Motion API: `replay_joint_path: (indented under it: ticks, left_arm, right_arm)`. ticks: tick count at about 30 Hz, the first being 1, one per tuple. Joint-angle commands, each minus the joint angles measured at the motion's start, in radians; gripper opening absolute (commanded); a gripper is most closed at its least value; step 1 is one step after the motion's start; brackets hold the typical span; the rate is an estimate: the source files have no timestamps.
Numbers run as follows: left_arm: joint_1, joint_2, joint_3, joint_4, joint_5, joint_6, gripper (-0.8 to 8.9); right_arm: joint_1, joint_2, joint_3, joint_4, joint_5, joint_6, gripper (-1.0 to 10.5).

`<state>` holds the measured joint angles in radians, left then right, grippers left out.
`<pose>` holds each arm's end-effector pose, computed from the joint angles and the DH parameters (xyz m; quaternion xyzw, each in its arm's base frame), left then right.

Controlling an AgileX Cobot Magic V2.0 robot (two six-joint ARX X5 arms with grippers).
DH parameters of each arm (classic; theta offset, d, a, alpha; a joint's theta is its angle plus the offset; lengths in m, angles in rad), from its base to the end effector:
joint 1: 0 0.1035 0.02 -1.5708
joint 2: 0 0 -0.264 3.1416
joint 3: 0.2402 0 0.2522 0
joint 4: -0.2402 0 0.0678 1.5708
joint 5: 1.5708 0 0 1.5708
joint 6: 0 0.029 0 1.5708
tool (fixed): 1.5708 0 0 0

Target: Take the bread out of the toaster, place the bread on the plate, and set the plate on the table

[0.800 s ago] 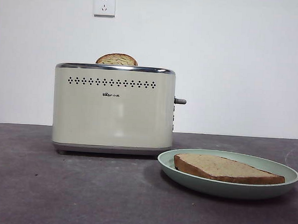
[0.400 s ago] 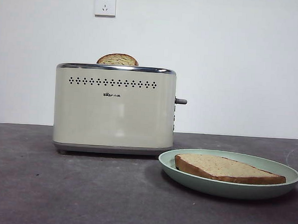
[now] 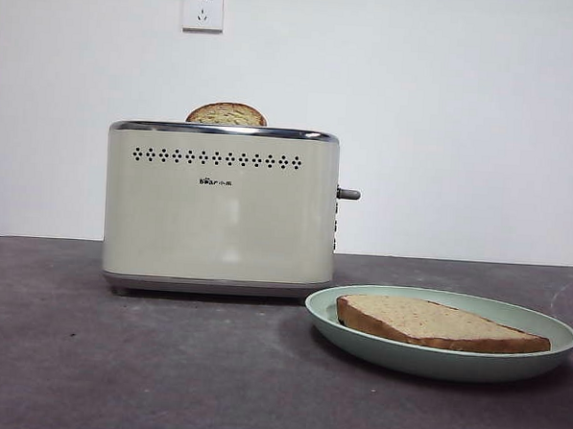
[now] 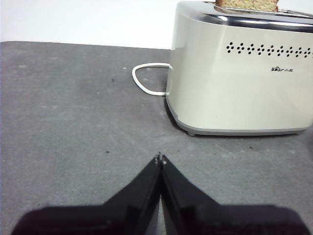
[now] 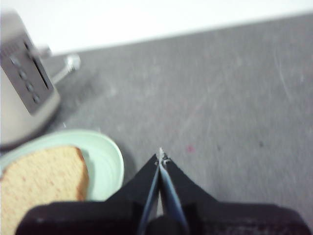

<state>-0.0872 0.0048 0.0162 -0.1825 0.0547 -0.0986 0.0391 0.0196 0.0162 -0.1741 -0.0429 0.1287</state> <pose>0.0951 -0.0099 0.1511 -0.0476 0.0888 -0.0663 0.9927 0.0963 0.0050 0.1508 0.0642 0.0911 0.0350 0.9932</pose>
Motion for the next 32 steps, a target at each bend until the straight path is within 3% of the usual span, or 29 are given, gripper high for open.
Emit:
replay_joint_path:
  ticks: [1,32]
  left_arm:
    - [0.003,-0.002,-0.013,0.005,-0.001,0.001,-0.04]
    - [0.003,-0.002,-0.013,0.005,-0.001,0.001,-0.03]
  right_arm:
    - [0.003,-0.018,-0.011,-0.011,0.003,-0.006,0.0]
    - [0.003,-0.006,-0.011,-0.006,-0.003,0.013,0.0]
